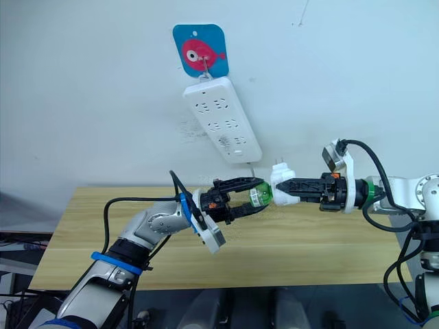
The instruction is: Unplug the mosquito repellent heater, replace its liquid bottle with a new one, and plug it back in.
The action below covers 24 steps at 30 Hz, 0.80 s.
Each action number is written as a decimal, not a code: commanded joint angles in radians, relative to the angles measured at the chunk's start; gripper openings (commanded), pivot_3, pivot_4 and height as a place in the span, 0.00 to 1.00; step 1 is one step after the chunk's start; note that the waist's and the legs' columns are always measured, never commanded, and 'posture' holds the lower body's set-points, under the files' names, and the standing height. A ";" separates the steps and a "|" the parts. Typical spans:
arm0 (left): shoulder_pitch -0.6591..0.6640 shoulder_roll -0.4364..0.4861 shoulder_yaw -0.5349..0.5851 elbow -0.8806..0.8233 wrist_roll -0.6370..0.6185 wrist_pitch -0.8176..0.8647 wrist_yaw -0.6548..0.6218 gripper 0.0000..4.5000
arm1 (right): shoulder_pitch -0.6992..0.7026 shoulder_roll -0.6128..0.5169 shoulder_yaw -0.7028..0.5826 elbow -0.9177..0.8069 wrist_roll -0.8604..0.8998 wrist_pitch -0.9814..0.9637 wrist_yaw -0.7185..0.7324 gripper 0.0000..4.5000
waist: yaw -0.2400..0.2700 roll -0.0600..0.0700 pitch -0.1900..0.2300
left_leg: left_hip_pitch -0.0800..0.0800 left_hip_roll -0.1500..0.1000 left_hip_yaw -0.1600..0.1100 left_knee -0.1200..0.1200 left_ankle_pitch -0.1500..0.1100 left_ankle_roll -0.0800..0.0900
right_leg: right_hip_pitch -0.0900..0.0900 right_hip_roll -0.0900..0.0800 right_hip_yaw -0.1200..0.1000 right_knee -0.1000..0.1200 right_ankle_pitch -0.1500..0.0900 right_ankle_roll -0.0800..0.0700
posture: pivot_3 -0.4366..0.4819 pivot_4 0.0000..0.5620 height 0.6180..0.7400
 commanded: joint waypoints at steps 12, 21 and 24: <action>0.030 0.094 -0.097 -0.427 -1.032 0.958 -0.396 0.51 | 0.010 -0.078 0.005 -0.073 0.096 -0.008 0.040 0.66 | -0.009 0.001 0.000 | 0.000 0.000 -0.001 0.001 0.000 0.000 | 0.000 0.000 0.000 0.000 0.000 0.000 | 0.59 0.35 1.00; -0.022 0.206 0.072 -0.410 -2.103 2.031 -0.275 0.51 | 0.032 -0.104 0.035 -0.148 0.102 -0.027 0.104 0.66 | -0.036 0.000 0.001 | 0.000 0.000 -0.006 0.003 0.001 -0.001 | 0.002 0.003 -0.003 0.002 0.000 0.000 | 0.60 0.37 1.00; -0.020 0.176 0.119 -0.302 -2.263 2.127 -0.159 0.51 | 0.030 -0.104 0.041 -0.142 0.102 -0.042 0.099 0.66 | -0.036 0.000 0.001 | 0.001 0.000 -0.005 0.005 0.001 -0.001 | 0.002 0.003 -0.002 0.005 0.000 0.000 | 0.59 0.37 1.00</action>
